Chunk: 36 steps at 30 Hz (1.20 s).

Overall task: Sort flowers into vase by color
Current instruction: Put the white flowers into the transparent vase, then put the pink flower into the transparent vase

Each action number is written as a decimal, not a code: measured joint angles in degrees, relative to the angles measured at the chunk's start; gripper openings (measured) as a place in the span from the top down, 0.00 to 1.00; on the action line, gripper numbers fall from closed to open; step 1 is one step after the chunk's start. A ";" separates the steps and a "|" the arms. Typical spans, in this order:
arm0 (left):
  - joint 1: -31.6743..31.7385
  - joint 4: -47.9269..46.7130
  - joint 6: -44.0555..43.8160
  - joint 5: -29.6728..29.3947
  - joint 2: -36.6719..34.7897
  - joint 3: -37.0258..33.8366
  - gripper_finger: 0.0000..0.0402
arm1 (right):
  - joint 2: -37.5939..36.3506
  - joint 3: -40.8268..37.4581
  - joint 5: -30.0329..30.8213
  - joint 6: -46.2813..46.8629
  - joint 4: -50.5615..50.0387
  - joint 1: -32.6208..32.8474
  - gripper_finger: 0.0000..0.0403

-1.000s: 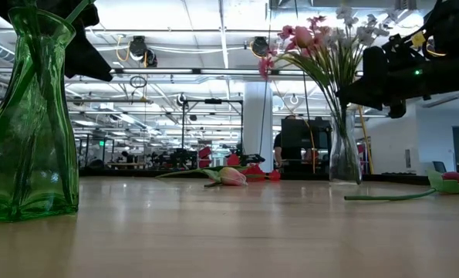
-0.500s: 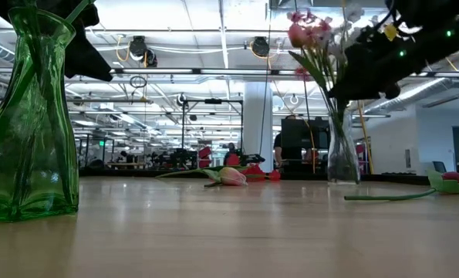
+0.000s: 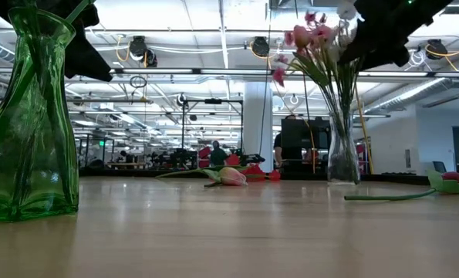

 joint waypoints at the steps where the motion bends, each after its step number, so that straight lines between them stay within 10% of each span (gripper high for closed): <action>1: 0.00 0.00 0.00 0.00 0.00 0.00 0.58 | 0.00 0.57 -0.39 1.46 -1.94 0.00 0.47; 23: 3.64 2.86 0.83 -0.20 0.01 0.00 0.58 | -2.38 1.50 -32.46 29.98 -25.17 0.02 0.47; 36: 14.37 3.35 12.10 6.07 10.01 6.17 0.59 | 0.26 1.50 -32.33 39.66 -30.51 8.38 0.47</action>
